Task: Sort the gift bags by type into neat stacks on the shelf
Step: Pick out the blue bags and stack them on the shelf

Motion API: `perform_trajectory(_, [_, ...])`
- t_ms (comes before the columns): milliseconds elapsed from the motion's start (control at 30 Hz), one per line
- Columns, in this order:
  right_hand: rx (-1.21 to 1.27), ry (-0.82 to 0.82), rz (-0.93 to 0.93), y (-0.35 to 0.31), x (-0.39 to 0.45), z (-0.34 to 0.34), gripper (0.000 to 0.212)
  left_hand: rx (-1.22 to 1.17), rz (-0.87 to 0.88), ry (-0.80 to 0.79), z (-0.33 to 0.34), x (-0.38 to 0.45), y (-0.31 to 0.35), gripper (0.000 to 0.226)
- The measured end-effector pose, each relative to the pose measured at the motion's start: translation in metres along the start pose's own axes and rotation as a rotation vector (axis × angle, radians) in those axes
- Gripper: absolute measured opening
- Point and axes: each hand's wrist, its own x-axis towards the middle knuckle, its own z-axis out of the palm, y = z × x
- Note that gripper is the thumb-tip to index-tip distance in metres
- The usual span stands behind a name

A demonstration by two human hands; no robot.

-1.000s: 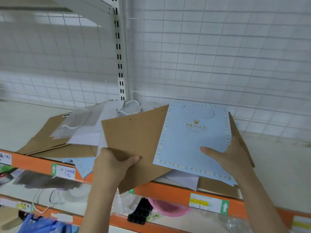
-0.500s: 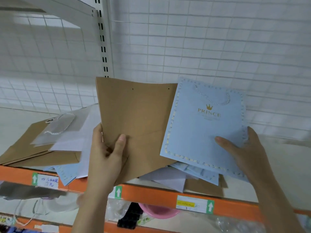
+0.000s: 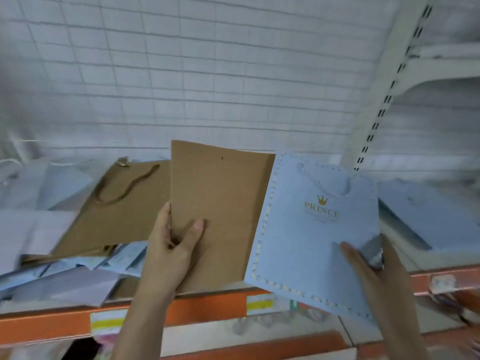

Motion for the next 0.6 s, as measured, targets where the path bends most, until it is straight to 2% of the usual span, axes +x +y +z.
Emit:
perform_trajectory(267, [-0.089,-0.037,0.065,0.052,0.057,-0.066,0.043,0.003,-0.143,-0.022,0.100,-0.028,-0.028,0.035])
perform_trajectory(433, [-0.088,-0.080,0.102,0.073,0.078,-0.069,0.046,0.014,-0.214,-0.020,0.121,-0.022,-0.041,0.037])
perform_trajectory(600, [-0.081,-0.117,0.117,0.082,0.103,-0.073,0.039,-0.033,-0.280,-0.021,0.136,0.001,-0.052,0.040])
